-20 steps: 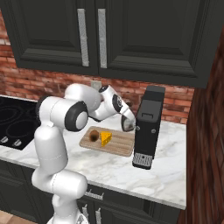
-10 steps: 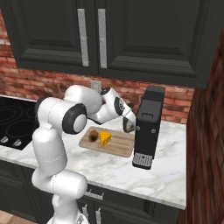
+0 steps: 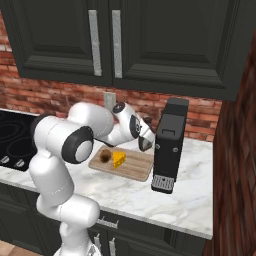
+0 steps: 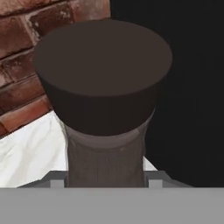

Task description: Retrieve the reheated potato from the microwave, then place the potato, cheese, and condiment on the cutting board.

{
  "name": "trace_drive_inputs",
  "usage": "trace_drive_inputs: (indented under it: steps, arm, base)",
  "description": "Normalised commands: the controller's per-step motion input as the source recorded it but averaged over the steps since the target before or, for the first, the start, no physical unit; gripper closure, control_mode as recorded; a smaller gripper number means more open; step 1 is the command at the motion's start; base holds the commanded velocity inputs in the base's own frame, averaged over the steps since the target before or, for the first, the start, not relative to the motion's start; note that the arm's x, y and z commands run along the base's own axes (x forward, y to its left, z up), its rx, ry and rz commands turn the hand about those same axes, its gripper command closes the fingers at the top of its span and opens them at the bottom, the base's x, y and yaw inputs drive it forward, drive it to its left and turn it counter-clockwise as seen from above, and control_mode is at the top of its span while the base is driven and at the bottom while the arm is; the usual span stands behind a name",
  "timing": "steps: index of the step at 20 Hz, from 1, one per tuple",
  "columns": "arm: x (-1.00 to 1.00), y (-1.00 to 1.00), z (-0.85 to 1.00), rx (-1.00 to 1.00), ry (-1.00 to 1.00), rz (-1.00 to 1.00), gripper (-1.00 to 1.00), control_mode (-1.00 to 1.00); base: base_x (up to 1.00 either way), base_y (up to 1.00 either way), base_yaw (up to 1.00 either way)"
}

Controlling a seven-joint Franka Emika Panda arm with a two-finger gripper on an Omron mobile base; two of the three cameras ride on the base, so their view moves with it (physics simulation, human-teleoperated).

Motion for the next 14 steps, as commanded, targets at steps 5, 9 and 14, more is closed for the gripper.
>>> trace_drive_inputs:
  steps: [5, 9, 14]
  arm:
    - [-0.26, 0.00, 0.27, 0.00, -0.05, 0.07, 1.00, -1.00]
    - [-0.49, 0.00, 0.25, 0.00, 0.00, 0.05, 1.00, -1.00]
    - [-0.57, 0.00, 0.16, 0.02, 0.00, 0.08, 1.00, -1.00]
  base:
    - [0.00, 0.00, 0.00]
    - [0.00, 0.00, 0.00]
    - [0.00, 0.00, 0.00]
